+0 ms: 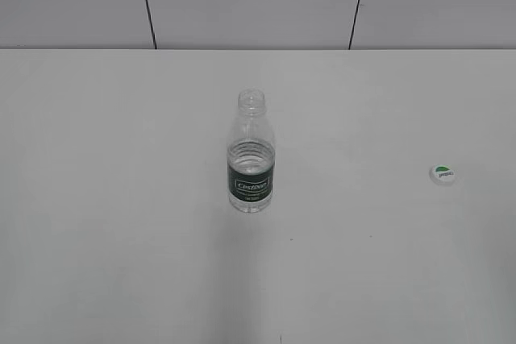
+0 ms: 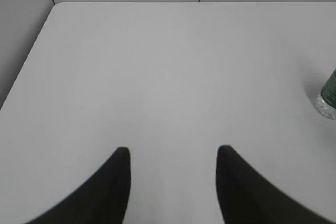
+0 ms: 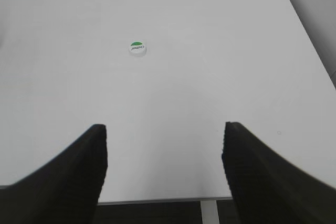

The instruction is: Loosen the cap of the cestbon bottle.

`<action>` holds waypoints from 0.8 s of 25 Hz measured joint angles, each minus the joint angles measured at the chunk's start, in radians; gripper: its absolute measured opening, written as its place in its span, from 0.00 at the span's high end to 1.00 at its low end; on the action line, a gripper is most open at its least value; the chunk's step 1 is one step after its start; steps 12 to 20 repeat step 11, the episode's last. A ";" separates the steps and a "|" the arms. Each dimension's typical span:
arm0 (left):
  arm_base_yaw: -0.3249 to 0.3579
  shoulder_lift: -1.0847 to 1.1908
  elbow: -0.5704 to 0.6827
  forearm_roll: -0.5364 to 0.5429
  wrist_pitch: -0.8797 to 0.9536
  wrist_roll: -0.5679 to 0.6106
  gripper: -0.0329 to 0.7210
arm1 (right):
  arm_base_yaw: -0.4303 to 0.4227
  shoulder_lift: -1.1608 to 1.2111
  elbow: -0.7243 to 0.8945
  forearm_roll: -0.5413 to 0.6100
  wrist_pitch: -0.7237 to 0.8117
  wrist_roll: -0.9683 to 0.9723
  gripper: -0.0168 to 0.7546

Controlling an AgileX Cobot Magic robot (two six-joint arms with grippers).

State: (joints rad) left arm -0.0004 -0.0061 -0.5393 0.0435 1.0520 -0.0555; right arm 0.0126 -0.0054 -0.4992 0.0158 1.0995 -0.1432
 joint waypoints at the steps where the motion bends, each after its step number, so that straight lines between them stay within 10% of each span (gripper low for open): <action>1: 0.000 0.000 0.000 0.000 0.000 0.000 0.53 | 0.000 0.000 0.000 -0.001 0.000 0.000 0.29; 20: 0.000 0.000 0.000 0.000 0.000 0.000 0.56 | 0.000 0.000 0.000 -0.002 -0.001 0.000 0.29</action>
